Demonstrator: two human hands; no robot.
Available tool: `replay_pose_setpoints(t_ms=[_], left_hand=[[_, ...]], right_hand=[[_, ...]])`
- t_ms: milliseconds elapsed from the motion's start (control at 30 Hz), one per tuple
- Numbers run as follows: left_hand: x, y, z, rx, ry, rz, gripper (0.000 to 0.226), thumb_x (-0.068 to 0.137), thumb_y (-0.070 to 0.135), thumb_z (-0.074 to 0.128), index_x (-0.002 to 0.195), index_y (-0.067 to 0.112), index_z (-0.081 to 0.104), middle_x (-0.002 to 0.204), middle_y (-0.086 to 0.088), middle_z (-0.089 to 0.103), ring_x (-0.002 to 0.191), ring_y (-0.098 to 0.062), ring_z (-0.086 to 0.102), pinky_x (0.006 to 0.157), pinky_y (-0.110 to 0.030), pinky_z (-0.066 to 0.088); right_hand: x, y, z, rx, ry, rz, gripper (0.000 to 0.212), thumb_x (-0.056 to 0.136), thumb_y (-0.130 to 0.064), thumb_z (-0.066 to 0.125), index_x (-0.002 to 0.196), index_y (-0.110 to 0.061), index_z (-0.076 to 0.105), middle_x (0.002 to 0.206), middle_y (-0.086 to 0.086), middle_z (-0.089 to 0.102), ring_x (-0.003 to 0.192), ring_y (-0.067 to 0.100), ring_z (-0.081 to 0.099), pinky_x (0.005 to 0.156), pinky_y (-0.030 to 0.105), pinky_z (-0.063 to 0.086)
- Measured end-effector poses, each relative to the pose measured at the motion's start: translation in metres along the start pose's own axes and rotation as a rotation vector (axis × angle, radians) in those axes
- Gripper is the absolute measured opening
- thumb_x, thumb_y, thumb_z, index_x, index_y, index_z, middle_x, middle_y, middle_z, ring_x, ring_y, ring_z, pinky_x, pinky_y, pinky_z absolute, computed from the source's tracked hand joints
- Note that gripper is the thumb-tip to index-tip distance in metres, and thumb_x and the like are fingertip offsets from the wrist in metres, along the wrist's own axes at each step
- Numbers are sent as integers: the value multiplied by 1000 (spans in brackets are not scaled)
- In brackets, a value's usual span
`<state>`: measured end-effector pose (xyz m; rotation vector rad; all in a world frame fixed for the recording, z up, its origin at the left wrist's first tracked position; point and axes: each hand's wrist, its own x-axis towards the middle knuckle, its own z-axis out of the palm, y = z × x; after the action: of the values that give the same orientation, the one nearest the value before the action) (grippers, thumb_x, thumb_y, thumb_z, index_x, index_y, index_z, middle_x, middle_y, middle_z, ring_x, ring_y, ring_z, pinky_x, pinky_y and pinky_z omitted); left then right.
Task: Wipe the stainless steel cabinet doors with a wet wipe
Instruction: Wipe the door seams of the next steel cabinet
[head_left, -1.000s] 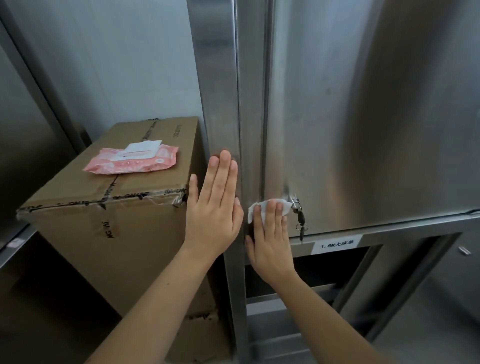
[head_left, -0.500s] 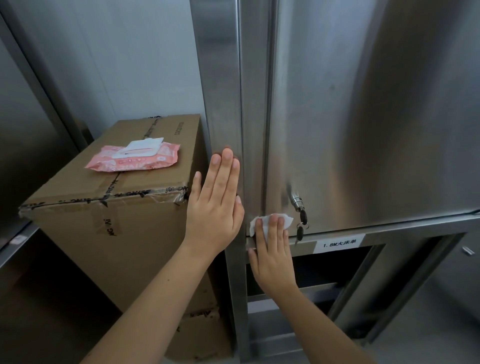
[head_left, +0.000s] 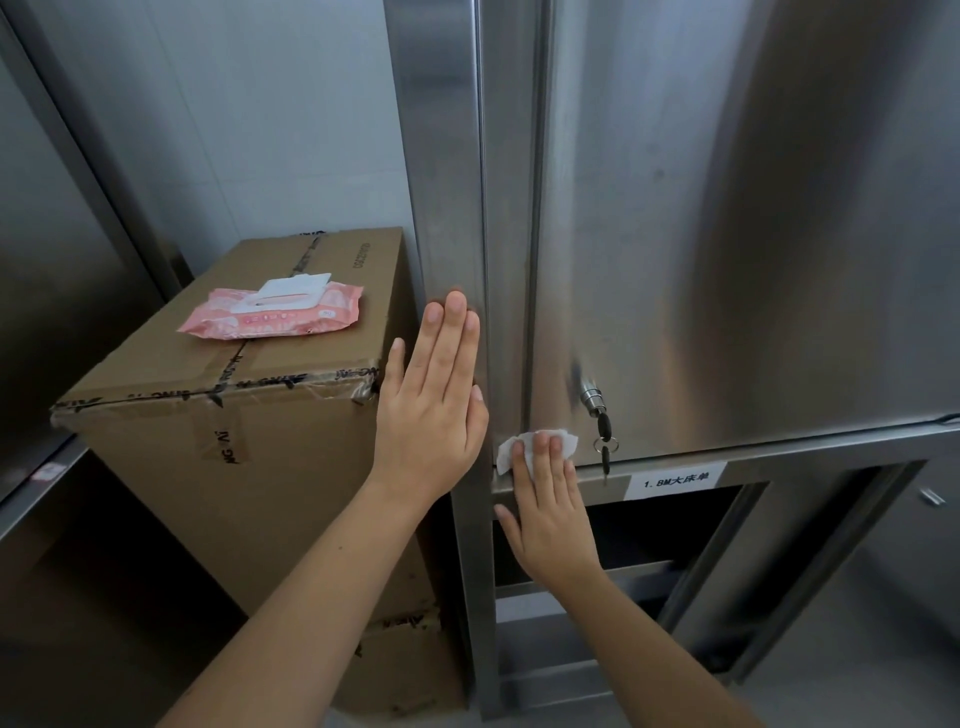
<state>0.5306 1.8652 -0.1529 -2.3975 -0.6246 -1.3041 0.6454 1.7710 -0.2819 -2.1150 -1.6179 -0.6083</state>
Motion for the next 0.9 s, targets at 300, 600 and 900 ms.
replay_pose_setpoints(t_ms=[300,600,900], left_hand=[[8,-5,-16,55,26,3,59,91,23,34,144,6,15,151,-10,13,143,-14,-1,114,-47,4],[69,-12,-39,88,98,28,58,90,22,34,144,2,21,151,-12,16,140,-24,15,113,-50,3],[112,-17,-61,95,163,9,59,88,19,36,144,2,24,151,-10,14,141,-20,13,110,-58,12]], right_hand=[[31,-11,-26,67,-9,91,67,95,-54,0,145,-10,-14,149,13,-34,138,26,-28,114,37,-16],[96,-16,-84,127,264,63,69,97,-53,16,148,-9,3,153,15,-15,142,30,-15,110,50,0],[141,-10,-132,87,414,-15,68,98,-51,16,148,-5,18,154,17,-9,142,36,-2,110,52,8]])
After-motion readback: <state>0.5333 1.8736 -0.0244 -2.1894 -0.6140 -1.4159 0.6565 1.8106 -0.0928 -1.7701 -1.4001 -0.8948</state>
